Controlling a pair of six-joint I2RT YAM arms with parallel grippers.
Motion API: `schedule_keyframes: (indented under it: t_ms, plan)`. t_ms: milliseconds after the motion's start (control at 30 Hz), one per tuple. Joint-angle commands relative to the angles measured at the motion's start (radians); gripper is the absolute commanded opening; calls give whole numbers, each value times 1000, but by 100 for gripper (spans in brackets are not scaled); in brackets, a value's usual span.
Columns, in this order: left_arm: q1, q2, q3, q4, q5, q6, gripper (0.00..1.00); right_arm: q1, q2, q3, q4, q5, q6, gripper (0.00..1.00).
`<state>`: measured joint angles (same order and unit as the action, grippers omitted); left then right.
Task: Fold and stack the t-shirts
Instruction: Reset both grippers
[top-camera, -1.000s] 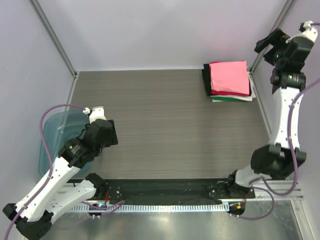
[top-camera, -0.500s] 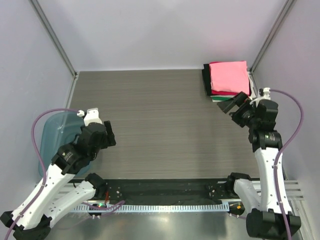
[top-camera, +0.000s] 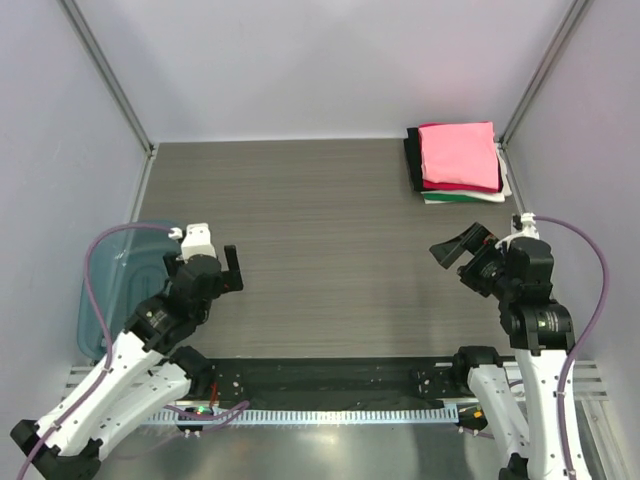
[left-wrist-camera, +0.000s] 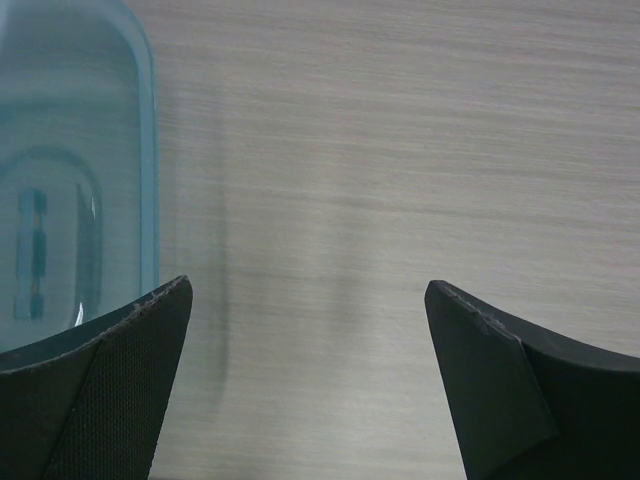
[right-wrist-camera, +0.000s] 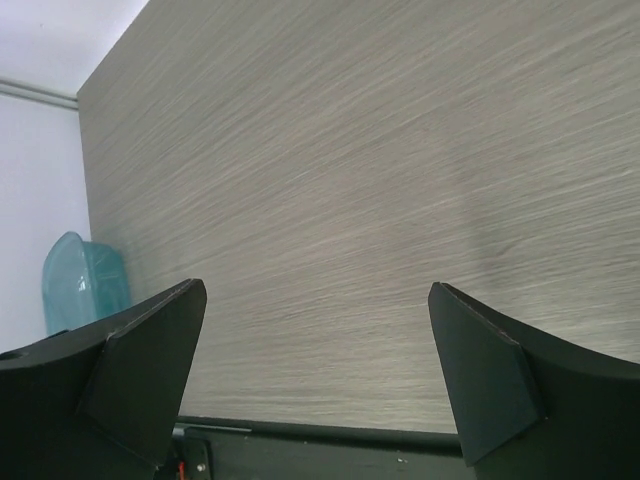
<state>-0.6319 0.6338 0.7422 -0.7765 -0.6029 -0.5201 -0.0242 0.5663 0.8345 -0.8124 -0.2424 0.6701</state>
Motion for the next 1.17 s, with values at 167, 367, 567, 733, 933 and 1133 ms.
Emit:
schedule_keyframes:
  t_ms: [167, 367, 567, 733, 933, 1133]
  plan:
    - [20, -115, -387, 804, -196, 455, 100, 56, -55, 143, -108, 178, -75, 100]
    - [306, -4, -517, 1048, -52, 393, 100, 93, -89, 153, -140, 278, -93, 100]
    - [514, 266, -523, 1302, 101, 356, 100, 110, -121, 127, -157, 318, -96, 100]
    - [532, 530, -494, 1520, 195, 391, 99, 122, -123, 144, -162, 319, -102, 100]
    - [566, 668, -454, 1643, 291, 385, 99, 132, -135, 141, -142, 269, -161, 100]
    - [607, 797, -448, 1764, 400, 379, 96, 133, -123, 80, -94, 256, -127, 100]
